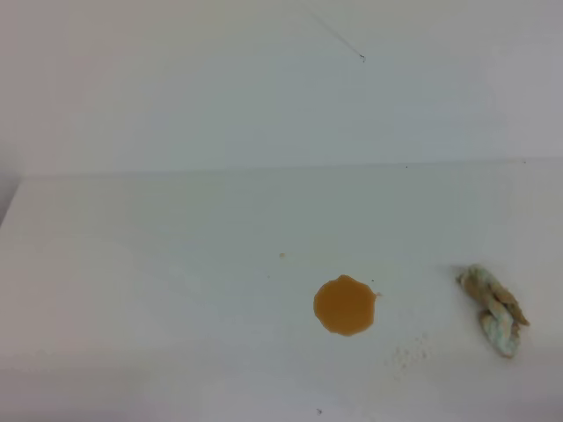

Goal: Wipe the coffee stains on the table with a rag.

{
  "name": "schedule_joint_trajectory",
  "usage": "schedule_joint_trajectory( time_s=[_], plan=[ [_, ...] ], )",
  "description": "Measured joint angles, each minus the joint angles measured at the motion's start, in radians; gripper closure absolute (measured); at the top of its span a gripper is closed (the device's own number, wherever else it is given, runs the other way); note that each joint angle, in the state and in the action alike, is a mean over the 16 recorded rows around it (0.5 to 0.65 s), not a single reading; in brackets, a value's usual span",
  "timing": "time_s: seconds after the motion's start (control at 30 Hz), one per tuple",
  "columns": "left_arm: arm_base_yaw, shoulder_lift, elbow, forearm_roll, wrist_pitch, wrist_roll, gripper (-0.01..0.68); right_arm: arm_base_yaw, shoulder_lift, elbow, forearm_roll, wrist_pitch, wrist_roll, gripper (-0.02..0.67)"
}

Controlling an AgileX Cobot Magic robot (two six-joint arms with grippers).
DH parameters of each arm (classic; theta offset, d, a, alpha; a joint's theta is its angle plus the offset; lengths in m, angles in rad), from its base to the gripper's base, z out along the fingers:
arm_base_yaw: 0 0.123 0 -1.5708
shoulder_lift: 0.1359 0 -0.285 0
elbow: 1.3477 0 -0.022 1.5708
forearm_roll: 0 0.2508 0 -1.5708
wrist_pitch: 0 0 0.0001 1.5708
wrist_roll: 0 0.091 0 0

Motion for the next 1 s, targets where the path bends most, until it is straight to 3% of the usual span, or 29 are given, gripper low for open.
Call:
schedule_joint_trajectory(
  time_s=[1.0],
  plan=[
    [0.0,0.0,0.0,0.0,0.0,0.0,0.675,0.0,0.0,0.0,0.0,0.0,0.0,0.652]
  ],
)
